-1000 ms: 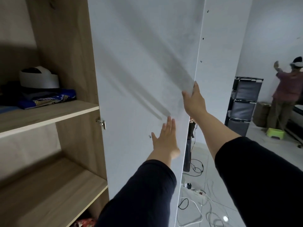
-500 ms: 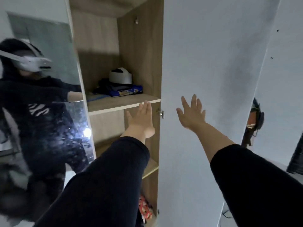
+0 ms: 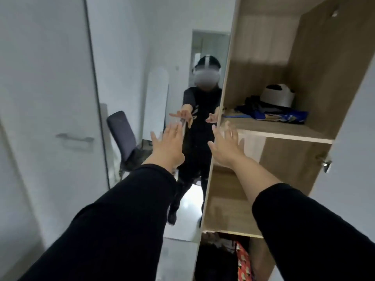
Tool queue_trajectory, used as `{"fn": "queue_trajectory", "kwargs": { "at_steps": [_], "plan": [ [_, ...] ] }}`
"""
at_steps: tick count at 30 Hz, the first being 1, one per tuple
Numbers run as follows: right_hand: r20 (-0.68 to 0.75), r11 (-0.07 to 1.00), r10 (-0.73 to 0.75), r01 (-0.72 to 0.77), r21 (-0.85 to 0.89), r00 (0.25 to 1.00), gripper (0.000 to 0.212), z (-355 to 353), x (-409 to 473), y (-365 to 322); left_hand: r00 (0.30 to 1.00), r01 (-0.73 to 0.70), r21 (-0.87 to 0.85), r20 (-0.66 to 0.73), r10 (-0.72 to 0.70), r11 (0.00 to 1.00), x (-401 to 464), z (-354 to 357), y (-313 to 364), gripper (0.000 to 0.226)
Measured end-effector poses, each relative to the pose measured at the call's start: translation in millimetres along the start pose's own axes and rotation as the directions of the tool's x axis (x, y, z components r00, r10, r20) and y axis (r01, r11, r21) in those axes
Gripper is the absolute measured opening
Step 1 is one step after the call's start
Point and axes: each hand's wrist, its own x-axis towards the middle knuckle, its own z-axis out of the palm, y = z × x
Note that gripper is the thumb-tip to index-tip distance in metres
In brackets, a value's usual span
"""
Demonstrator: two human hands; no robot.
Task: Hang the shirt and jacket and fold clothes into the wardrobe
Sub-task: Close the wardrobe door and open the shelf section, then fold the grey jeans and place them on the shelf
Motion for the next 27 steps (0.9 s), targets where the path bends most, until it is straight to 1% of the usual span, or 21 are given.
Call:
{"fn": "queue_trajectory", "kwargs": {
  "at_steps": [2,5,8,11,14,16,20,24,27],
  "plan": [
    [0.027,0.995,-0.101,0.101,0.006,0.995,0.059,14,4,-24,0.997,0.078,0.009,-0.014,-0.078,0.997,-24,-2,-20,0.087],
    [0.110,0.967,-0.250,0.243,0.077,0.962,0.059,37,-1,-69,0.974,0.228,0.066,-0.031,-0.226,0.971,-72,-2,-53,0.087],
    [0.179,0.913,-0.407,0.391,0.120,0.896,0.059,66,-23,-125,0.915,0.401,0.138,-0.007,-0.404,0.906,-130,-3,-92,0.086],
    [0.237,0.836,-0.547,0.513,0.193,0.802,0.059,94,-63,-184,0.829,0.551,0.158,0.007,-0.559,0.819,-199,-3,-127,0.084],
    [0.274,0.745,-0.667,0.614,0.263,0.693,0.058,114,-114,-240,0.725,0.677,0.179,0.005,-0.688,0.714,-273,-7,-152,0.084],
    [0.292,0.671,-0.741,0.679,0.299,0.604,0.058,125,-154,-276,0.643,0.750,0.183,0.024,-0.765,0.636,-326,-10,-166,0.086],
    [0.338,0.530,-0.839,0.779,0.335,0.426,0.058,142,-244,-335,0.443,0.882,0.164,0.029,-0.896,0.441,-437,-11,-185,0.087],
    [0.377,0.393,-0.893,0.834,0.387,0.246,0.057,154,-339,-381,0.263,0.952,0.154,0.020,-0.965,0.263,-550,-16,-192,0.086],
    [0.389,0.303,-0.912,0.853,0.424,0.131,0.057,163,-409,-407,0.138,0.981,0.130,0.045,-0.989,0.143,-631,-18,-188,0.083]
  ]
}}
